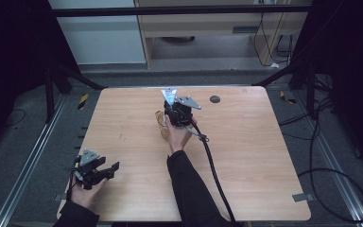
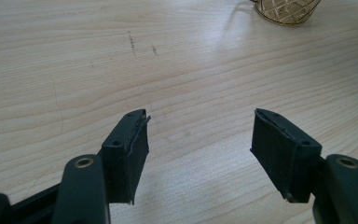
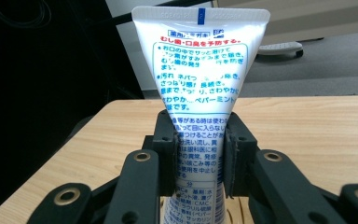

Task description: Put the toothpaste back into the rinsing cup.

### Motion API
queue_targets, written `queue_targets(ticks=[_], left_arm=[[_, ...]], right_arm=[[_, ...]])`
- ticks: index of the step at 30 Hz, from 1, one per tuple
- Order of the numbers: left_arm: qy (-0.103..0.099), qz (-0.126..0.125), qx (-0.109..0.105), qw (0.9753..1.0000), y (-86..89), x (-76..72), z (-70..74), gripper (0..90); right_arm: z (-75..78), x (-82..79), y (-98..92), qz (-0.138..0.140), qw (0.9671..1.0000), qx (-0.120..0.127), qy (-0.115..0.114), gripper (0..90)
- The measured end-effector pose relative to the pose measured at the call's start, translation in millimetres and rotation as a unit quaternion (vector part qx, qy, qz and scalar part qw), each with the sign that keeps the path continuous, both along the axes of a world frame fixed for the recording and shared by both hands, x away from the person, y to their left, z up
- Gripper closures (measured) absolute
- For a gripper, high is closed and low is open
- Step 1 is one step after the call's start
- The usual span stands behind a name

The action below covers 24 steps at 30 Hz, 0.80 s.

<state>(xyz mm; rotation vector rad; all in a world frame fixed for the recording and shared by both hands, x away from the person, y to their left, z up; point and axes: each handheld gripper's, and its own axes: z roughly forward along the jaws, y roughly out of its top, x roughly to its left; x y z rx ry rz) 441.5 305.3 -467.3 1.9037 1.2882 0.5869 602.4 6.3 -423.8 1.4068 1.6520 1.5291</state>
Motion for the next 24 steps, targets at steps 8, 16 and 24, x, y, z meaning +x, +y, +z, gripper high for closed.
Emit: queue_targets(ticks=[8,16,24], left_arm=[[0.002,0.000,-0.002,1.0000,-0.4,0.1,-0.3,35.4],[0.001,0.000,-0.001,1.0000,-0.9,0.0,-0.4,35.4],[0.002,0.000,0.000,1.0000,-0.8,0.2,-0.6,35.4]], right_arm=[[-11.0,-4.0,0.7,0.003,0.9996,-0.027,0.008,70.0],[-12.7,-9.5,4.6,0.020,0.9975,-0.066,0.017,66.9],[-16.0,-11.2,1.8,0.029,0.9966,-0.070,0.032,60.5]])
